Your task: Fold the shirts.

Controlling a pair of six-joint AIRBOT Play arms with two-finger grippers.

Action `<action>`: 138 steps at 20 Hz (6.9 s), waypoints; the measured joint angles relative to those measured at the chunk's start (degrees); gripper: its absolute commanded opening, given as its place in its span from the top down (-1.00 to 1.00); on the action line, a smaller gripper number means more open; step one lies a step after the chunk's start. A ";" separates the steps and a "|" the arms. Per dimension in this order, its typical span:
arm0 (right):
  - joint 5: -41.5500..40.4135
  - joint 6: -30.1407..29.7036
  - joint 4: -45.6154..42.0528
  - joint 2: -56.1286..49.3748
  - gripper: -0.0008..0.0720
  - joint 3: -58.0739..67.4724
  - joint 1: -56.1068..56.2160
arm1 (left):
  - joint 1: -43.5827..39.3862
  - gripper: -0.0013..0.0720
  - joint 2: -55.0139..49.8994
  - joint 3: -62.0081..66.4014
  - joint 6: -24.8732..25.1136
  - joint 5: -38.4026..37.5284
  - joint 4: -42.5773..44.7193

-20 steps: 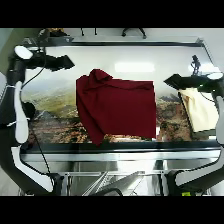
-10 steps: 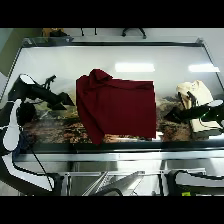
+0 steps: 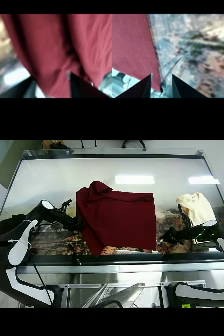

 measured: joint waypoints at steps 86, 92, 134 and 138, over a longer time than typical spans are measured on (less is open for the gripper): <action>-12.24 -0.17 8.70 3.67 0.05 -10.27 15.52 | 23.41 -0.85 -9.42 17.42 4.09 -15.10 5.64; -12.79 -0.35 9.07 3.67 0.21 -10.32 15.78 | 19.58 0.84 -11.45 17.22 5.22 -18.56 8.00; -0.11 -13.49 26.38 -3.52 0.92 42.34 4.90 | 9.75 0.91 20.24 23.08 10.12 -5.27 -16.41; -6.80 -16.22 25.05 -16.24 0.93 39.93 6.86 | 7.06 0.92 4.50 25.83 8.79 0.61 -8.02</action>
